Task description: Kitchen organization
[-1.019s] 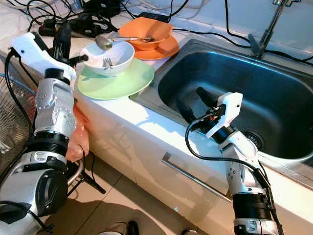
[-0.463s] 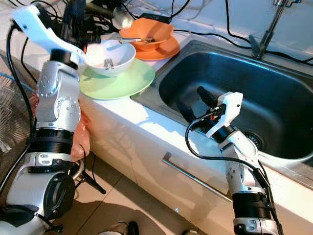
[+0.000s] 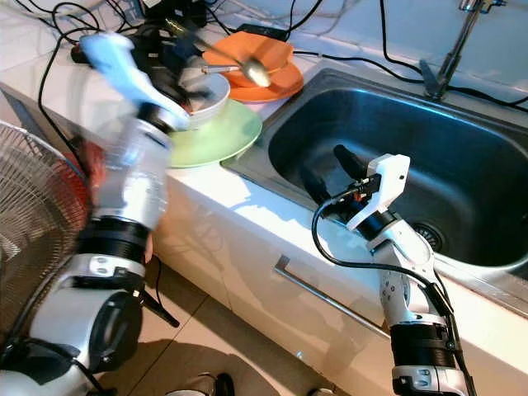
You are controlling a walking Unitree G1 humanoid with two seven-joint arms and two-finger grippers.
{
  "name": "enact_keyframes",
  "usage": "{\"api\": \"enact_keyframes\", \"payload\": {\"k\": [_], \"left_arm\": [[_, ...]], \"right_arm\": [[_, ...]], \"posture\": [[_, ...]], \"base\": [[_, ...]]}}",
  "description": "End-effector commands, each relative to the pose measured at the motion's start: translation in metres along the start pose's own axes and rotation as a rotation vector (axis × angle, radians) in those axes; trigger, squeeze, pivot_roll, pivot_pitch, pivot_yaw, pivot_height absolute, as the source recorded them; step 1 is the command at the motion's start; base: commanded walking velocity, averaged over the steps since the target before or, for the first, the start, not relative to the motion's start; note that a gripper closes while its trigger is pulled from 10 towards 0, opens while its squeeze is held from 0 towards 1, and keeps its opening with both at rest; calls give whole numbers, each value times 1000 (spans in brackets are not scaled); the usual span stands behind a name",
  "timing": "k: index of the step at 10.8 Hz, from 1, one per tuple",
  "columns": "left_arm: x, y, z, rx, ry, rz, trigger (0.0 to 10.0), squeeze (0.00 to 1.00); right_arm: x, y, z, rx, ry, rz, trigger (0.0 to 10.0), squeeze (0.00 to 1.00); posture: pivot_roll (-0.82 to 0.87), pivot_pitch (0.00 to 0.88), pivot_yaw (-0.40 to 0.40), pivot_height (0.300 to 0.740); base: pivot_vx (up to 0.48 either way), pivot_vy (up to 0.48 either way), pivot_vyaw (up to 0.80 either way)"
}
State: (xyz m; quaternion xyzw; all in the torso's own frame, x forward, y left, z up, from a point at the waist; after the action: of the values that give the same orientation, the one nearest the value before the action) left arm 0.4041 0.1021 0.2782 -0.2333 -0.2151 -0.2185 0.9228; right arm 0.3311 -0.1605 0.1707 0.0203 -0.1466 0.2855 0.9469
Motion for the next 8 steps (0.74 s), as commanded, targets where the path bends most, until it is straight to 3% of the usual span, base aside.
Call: {"api": "enact_keyframes", "payload": {"k": [1,5,8], "left_arm": [[7,-11,0,8,18,-57,10000,0],[8,-36,-31,-9,166,-245,10000,0],[6,-43,-48,-13,247,-296,10000,0]], "right_arm": [[-5,-3,-5,-2,13,-32,10000,0],[-9,-13,-5,-31,26,-85,10000,0],[-17,-26,-1,-66,38,-131,10000,0]], "posture": [[-10,89,73,740],[-12,95,83,740],[-22,94,87,740]], "base": [[0,0,0],[0,0,0],[0,0,0]]}}
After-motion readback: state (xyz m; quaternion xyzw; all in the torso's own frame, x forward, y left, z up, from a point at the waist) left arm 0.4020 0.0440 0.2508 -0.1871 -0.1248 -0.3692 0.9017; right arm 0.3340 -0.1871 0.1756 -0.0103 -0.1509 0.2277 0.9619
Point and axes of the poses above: a point about 5 cm out from each wrist's last joint towards the gripper, its own x axis pointing out of the wrist towards the gripper, its own z axis along the axis of the wrist's last joint, y = z × x, the point moved 2 cm from there along x, pointing out of the wrist towards the gripper, and after that the axes turned 9 degrees about -x, right-handed, at the moved point
